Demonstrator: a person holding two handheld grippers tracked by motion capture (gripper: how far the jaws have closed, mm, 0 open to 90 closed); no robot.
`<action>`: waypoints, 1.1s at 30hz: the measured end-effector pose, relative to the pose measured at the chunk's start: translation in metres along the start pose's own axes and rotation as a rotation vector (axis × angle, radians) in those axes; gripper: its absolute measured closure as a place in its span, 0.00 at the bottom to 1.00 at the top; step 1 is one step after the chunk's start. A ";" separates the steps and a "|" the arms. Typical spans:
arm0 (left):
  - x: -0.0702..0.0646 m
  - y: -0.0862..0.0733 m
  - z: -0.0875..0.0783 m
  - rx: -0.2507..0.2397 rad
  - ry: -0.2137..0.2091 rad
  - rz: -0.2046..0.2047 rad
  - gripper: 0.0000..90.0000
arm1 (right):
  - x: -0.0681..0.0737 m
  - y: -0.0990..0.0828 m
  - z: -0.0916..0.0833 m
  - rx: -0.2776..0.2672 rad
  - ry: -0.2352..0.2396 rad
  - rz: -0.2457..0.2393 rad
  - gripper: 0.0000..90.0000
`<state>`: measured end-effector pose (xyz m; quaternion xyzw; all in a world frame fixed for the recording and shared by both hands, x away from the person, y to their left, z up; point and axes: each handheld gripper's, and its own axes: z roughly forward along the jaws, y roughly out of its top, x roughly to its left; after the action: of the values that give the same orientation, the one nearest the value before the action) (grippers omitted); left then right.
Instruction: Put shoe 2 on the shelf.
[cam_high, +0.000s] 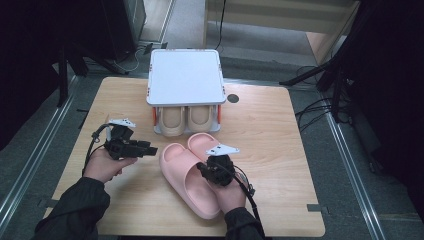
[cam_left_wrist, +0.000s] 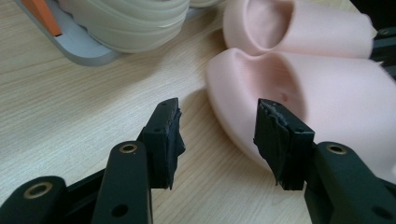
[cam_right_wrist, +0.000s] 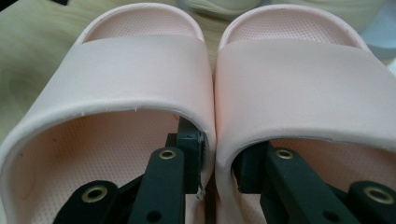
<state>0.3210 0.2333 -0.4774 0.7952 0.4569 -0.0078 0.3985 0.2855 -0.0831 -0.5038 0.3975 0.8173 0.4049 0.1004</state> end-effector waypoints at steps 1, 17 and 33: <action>0.000 0.000 -0.001 -0.001 0.000 -0.002 0.55 | -0.002 0.001 -0.002 0.005 0.025 -0.001 0.85; 0.013 -0.006 -0.011 0.000 0.030 -0.037 0.53 | -0.017 0.024 -0.028 0.090 0.348 -0.263 0.85; 0.018 -0.014 -0.020 0.000 0.047 -0.057 0.51 | -0.003 0.059 -0.031 0.110 0.462 -0.389 0.84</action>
<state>0.3145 0.2629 -0.4795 0.7818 0.4885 -0.0005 0.3874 0.3059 -0.0827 -0.4399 0.1356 0.9000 0.4130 -0.0339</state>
